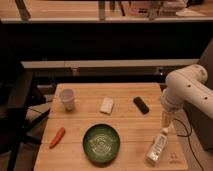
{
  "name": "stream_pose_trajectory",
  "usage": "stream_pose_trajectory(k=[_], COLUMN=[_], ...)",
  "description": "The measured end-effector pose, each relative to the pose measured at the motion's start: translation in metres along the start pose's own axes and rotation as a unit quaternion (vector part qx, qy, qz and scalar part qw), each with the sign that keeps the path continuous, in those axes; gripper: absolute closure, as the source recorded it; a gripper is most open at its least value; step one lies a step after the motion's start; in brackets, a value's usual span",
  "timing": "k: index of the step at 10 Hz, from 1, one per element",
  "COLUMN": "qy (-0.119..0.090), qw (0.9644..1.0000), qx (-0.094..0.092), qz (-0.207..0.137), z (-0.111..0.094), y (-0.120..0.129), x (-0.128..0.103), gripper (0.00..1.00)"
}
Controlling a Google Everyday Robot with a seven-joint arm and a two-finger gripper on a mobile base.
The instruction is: Push the eraser across the table
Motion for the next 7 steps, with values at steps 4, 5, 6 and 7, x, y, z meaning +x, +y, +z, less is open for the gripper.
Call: stream_pose_trajectory(k=[4, 5, 6, 7], qy=[-0.001, 0.000, 0.000, 0.000], qw=[1.0000, 1.0000, 1.0000, 1.0000], qx=[0.000, 0.000, 0.000, 0.000], qz=[-0.002, -0.002, -0.001, -0.002], z=[0.0001, 0.0001, 0.0001, 0.0001], y=[-0.0010, -0.0009, -0.0007, -0.0010], x=[-0.0024, -0.0020, -0.0017, -0.0022], gripper=[0.20, 0.20, 0.20, 0.20])
